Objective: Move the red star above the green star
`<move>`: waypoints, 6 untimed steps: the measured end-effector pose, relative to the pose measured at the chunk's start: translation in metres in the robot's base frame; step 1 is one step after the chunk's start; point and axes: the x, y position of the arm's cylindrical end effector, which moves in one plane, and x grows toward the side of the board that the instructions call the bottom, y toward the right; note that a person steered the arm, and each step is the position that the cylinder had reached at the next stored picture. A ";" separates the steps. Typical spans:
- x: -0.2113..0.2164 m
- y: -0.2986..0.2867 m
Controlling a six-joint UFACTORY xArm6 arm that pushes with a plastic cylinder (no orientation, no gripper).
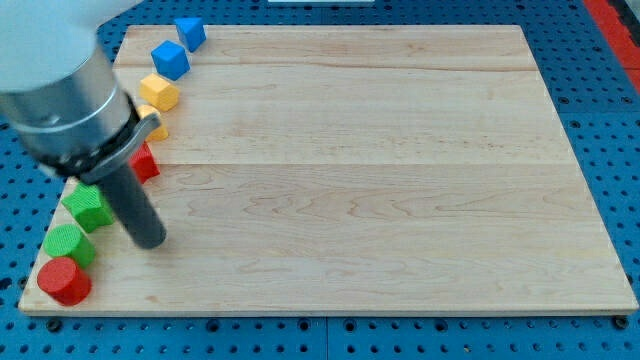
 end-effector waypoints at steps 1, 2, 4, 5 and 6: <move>-0.033 0.006; -0.060 0.010; -0.080 -0.024; -0.081 -0.027; -0.108 0.014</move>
